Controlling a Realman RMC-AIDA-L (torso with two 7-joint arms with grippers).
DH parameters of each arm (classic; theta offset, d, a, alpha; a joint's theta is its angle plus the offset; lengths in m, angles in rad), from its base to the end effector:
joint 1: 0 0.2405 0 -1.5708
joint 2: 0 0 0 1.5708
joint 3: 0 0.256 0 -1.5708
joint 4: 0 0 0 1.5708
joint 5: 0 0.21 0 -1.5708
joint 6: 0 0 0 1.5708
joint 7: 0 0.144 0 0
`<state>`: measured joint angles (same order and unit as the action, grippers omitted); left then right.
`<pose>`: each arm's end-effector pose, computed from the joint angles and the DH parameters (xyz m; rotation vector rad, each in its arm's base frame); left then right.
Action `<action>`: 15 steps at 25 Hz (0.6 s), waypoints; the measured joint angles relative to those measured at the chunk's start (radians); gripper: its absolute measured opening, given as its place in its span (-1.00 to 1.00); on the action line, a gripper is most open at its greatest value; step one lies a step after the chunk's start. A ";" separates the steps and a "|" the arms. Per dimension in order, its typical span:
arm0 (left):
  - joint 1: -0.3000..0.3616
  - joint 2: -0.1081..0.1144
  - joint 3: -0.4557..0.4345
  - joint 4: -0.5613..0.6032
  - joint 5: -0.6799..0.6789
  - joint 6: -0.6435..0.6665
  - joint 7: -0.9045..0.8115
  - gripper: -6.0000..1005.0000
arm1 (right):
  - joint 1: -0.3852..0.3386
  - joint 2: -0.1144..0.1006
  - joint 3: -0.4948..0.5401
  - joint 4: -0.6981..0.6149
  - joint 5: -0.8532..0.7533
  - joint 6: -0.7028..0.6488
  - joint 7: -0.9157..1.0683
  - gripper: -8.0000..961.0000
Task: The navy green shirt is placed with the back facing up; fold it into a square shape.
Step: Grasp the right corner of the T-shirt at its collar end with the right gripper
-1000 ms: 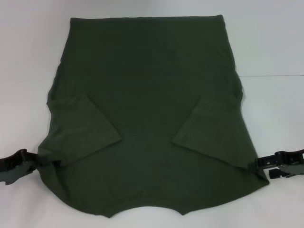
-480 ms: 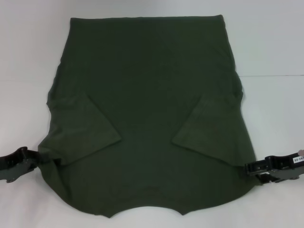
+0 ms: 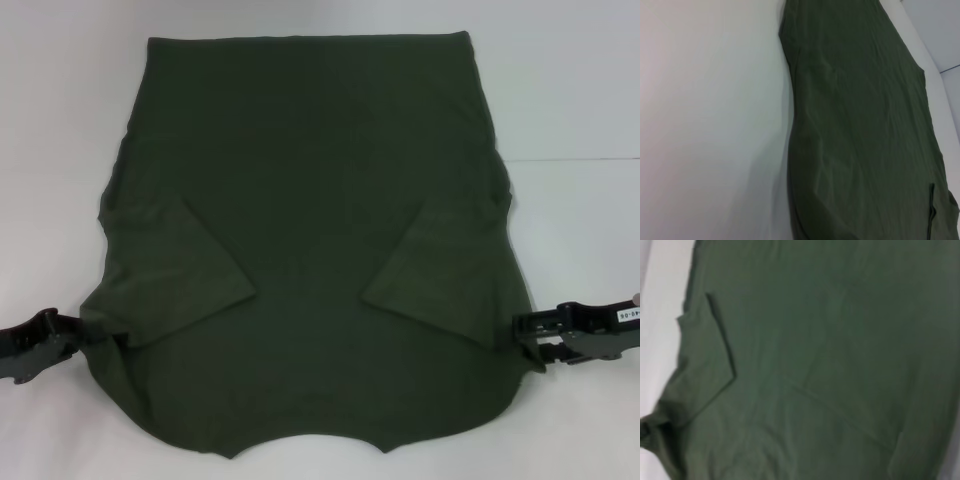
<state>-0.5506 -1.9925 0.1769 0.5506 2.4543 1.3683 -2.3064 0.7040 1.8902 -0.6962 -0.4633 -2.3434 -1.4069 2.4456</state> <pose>-0.3582 0.3299 0.0435 -1.7930 -2.0104 -0.6870 0.2987 0.3692 0.0301 -2.1962 1.9638 0.2550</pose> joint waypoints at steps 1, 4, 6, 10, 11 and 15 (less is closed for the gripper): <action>0.000 0.000 0.000 0.000 0.000 0.000 0.000 -0.93 | 0.000 0.000 0.004 0.000 0.011 -0.009 -0.003 0.87; 0.000 0.000 0.000 0.001 0.000 0.002 0.000 -0.93 | -0.002 -0.003 0.012 0.000 0.046 -0.030 -0.006 0.87; 0.000 0.000 0.000 0.002 0.000 0.002 0.001 -0.93 | -0.004 -0.007 0.015 0.000 0.055 -0.037 -0.006 0.87; 0.000 0.000 0.000 0.003 0.000 0.002 0.002 -0.93 | -0.005 -0.009 0.015 0.003 0.052 -0.040 -0.004 0.87; 0.000 0.000 0.000 0.003 0.000 0.002 0.002 -0.93 | -0.004 -0.009 0.012 0.006 0.047 -0.038 -0.003 0.87; -0.002 0.000 0.000 0.003 0.000 0.002 0.002 -0.93 | 0.004 -0.006 0.003 0.012 0.017 -0.022 0.006 0.87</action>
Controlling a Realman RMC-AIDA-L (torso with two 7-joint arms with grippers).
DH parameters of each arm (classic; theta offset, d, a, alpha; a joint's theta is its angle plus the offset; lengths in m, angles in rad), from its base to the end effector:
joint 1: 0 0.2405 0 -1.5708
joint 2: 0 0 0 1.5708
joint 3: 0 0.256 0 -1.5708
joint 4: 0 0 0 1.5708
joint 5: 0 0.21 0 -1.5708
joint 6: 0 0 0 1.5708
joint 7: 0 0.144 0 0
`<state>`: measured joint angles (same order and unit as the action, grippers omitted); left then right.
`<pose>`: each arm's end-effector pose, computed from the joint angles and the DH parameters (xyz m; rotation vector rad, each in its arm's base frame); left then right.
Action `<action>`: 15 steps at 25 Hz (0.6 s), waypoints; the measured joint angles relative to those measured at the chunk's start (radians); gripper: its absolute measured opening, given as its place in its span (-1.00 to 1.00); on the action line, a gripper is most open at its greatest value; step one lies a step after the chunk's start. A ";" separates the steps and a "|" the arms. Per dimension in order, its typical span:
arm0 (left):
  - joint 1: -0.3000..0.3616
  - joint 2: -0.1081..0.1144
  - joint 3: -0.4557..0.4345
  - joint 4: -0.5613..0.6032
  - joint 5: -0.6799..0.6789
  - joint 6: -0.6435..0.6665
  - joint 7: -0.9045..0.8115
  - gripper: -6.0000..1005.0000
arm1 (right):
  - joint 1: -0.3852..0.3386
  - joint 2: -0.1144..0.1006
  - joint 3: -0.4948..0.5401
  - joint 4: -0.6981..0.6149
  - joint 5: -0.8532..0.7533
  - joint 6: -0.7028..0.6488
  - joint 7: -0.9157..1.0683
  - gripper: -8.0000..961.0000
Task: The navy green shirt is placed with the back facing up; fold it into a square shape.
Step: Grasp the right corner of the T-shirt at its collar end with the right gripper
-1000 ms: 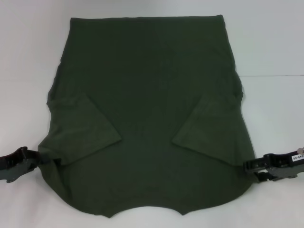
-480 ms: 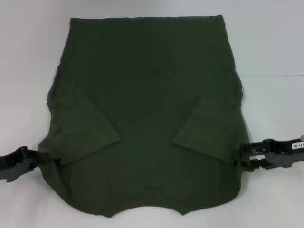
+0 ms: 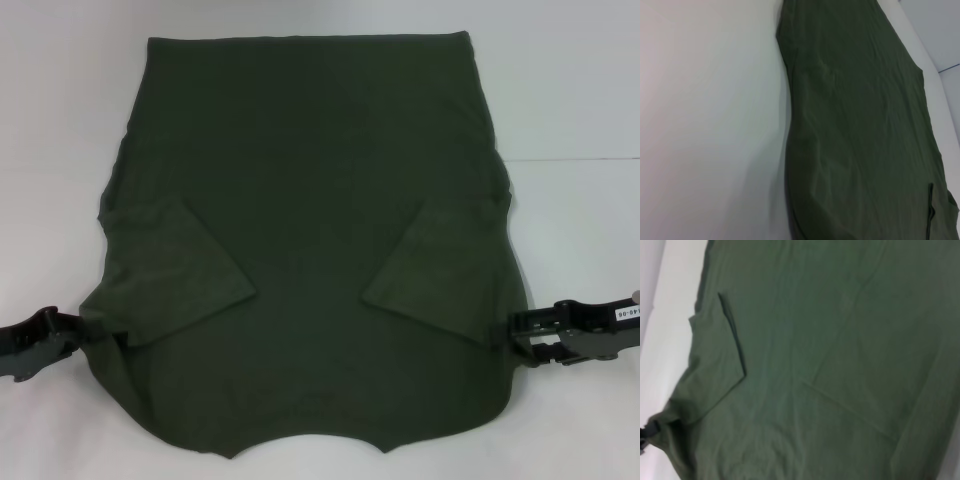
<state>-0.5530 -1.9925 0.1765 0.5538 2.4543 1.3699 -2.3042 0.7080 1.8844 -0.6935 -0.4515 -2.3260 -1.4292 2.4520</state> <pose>-0.3574 0.3309 0.0442 -1.7982 -2.0037 -0.6872 0.2951 0.3683 0.0305 -2.2057 1.9923 0.2792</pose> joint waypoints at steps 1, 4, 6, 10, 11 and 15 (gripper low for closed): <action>0.000 0.000 0.000 0.000 0.000 0.000 0.000 -0.93 | 0.002 0.001 -0.002 0.000 -0.009 0.004 0.001 0.87; 0.000 0.000 0.000 0.000 0.000 0.000 0.000 -0.93 | 0.009 0.005 -0.005 0.000 -0.031 0.015 0.002 0.87; -0.001 0.000 0.000 0.000 0.000 0.000 0.001 -0.93 | 0.011 0.006 -0.005 0.001 -0.038 0.020 0.003 0.87; -0.001 0.000 0.001 0.000 0.000 0.000 0.001 -0.93 | 0.017 0.015 0.004 0.002 -0.024 0.013 -0.001 0.87; -0.001 0.000 0.001 0.000 0.000 0.000 0.001 -0.93 | 0.018 0.016 0.007 0.002 -0.016 0.010 -0.004 0.87; 0.000 0.000 0.000 0.003 0.000 0.003 0.003 -0.93 | 0.018 0.016 0.008 0.002 0.046 -0.006 -0.007 0.87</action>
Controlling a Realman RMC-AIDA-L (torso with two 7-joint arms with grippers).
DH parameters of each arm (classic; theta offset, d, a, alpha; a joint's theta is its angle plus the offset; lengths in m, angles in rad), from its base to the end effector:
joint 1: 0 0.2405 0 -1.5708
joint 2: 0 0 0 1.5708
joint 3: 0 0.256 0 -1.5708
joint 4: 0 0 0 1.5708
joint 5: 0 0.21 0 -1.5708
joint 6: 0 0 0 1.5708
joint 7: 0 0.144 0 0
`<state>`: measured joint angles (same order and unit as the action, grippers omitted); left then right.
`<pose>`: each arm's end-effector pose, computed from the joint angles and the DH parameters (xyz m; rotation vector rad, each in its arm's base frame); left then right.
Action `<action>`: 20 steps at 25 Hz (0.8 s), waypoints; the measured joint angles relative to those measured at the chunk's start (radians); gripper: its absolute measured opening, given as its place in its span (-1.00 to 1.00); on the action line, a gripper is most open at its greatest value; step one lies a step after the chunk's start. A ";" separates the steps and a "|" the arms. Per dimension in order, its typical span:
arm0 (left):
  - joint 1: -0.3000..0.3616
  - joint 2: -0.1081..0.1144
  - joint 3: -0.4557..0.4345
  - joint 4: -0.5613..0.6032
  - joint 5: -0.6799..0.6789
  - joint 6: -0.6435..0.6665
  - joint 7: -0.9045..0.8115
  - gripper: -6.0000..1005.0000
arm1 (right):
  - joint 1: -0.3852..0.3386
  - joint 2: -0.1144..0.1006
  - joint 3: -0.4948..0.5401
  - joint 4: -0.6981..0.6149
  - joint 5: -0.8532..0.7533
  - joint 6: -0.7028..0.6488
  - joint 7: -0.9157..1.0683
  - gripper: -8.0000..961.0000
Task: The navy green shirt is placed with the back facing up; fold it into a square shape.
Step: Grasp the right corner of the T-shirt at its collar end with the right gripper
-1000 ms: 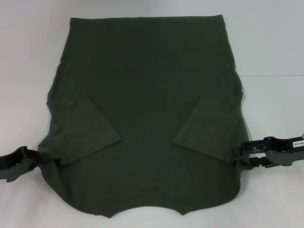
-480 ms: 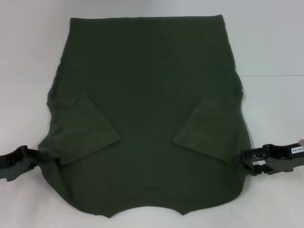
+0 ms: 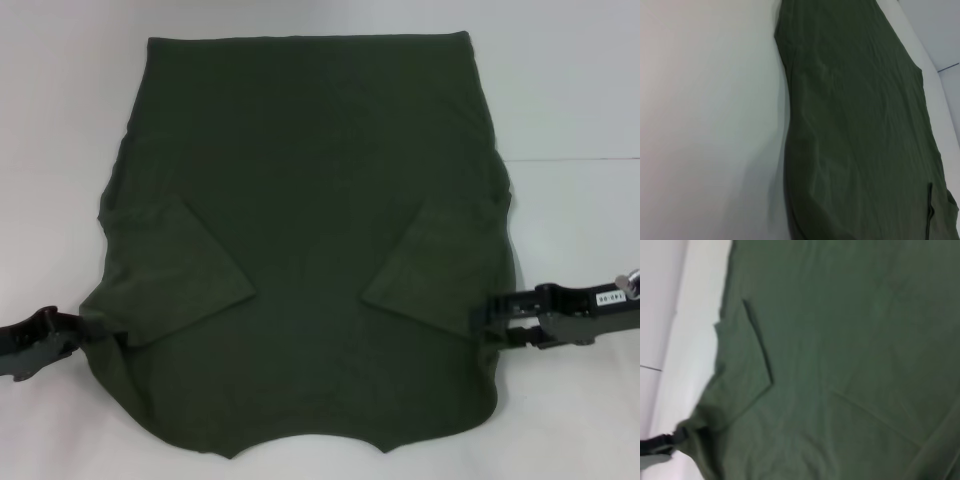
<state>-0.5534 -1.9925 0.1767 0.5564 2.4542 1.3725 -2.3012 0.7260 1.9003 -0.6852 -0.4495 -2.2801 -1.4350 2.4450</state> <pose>-0.3570 0.3311 0.0448 -1.8033 -1.9987 -0.6865 0.2800 0.3742 0.0246 -2.2382 1.9877 0.3636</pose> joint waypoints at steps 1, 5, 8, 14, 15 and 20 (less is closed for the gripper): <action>0.000 0.000 0.000 0.001 0.000 0.000 0.001 -0.93 | -0.001 0.000 0.000 0.000 0.012 -0.003 0.001 0.87; 0.000 0.000 0.000 0.001 -0.001 0.001 0.004 -0.93 | 0.003 0.001 -0.002 0.009 0.028 -0.005 0.005 0.87; -0.002 0.001 0.000 0.000 -0.003 0.002 0.007 -0.93 | 0.015 0.005 -0.004 0.028 0.029 0.001 -0.001 0.87; -0.003 0.002 0.000 -0.002 -0.003 0.002 0.009 -0.93 | 0.037 0.027 0.002 0.034 0.055 0.024 -0.022 0.87; -0.003 0.002 0.000 -0.002 -0.003 0.002 0.009 -0.93 | 0.039 0.030 0.002 0.033 0.065 0.025 -0.026 0.87; -0.005 0.003 0.000 -0.001 -0.003 0.002 0.010 -0.93 | 0.042 0.014 -0.001 0.018 0.101 0.009 -0.031 0.87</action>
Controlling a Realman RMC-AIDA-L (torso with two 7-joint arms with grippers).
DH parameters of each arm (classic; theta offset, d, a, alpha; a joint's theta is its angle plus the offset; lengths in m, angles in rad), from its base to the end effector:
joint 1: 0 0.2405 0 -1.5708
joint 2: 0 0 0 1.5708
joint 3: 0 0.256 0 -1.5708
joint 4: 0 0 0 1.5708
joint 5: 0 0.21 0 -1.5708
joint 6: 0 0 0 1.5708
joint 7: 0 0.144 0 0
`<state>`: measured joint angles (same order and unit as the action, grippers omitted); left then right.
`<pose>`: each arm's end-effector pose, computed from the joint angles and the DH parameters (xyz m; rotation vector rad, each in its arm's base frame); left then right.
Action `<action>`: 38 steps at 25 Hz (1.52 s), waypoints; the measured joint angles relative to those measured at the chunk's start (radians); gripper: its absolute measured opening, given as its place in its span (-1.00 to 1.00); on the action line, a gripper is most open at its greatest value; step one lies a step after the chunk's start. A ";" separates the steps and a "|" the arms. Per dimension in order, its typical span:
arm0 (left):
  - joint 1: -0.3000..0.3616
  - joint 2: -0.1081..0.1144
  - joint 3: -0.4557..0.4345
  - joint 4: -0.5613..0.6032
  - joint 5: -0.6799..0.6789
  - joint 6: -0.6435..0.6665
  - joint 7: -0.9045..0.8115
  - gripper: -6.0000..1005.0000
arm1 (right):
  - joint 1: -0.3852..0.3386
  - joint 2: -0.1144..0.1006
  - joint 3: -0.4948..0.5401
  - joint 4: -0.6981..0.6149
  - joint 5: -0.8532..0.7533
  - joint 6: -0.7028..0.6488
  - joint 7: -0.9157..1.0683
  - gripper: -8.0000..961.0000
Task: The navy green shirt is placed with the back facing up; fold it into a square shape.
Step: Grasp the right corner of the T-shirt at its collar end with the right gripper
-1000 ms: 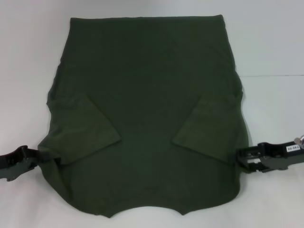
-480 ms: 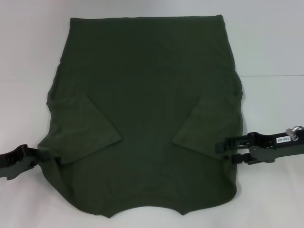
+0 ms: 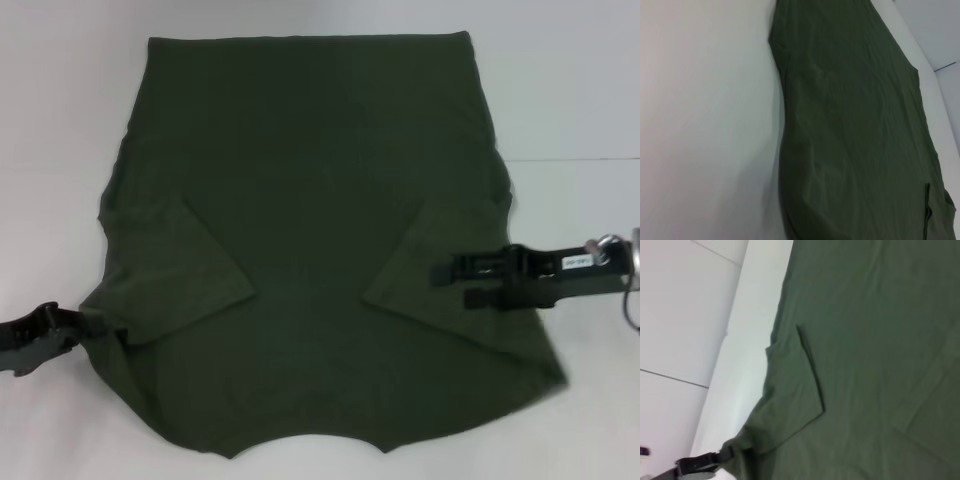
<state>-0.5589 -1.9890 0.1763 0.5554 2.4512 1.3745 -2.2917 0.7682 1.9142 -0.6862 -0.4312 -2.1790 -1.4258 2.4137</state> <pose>-0.3553 0.3335 0.0463 -1.8174 -1.9825 -0.6892 0.2519 0.3890 0.0189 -2.2983 1.9386 0.5177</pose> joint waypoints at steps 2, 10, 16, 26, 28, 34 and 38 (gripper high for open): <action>-0.001 0.001 0.000 0.000 0.000 0.001 0.000 -0.93 | -0.001 -0.028 -0.010 -0.006 -0.013 -0.009 0.017 0.87; -0.002 0.001 0.003 -0.002 0.000 0.001 0.000 -0.93 | -0.014 -0.116 -0.025 -0.022 -0.133 -0.045 0.064 0.87; -0.003 0.001 0.003 -0.003 0.000 0.001 0.003 -0.93 | -0.023 -0.106 -0.028 -0.030 -0.237 -0.037 0.069 0.87; -0.002 0.000 0.002 -0.003 0.000 0.001 0.008 -0.93 | -0.021 -0.075 -0.066 -0.024 -0.289 0.001 0.066 0.87; -0.003 0.000 0.003 -0.003 0.000 0.001 0.008 -0.93 | -0.022 -0.073 -0.071 -0.024 -0.289 0.002 0.065 0.87; -0.002 -0.001 0.002 -0.003 0.000 0.001 0.008 -0.93 | -0.025 -0.064 -0.074 -0.022 -0.291 0.006 0.065 0.87; -0.002 0.000 0.000 -0.003 0.000 0.001 0.009 -0.93 | -0.029 -0.059 -0.076 -0.021 -0.298 0.021 0.065 0.87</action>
<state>-0.5614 -1.9895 0.1766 0.5522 2.4512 1.3759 -2.2824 0.7394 1.8557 -0.7621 -0.4525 -2.4768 -1.4052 2.4788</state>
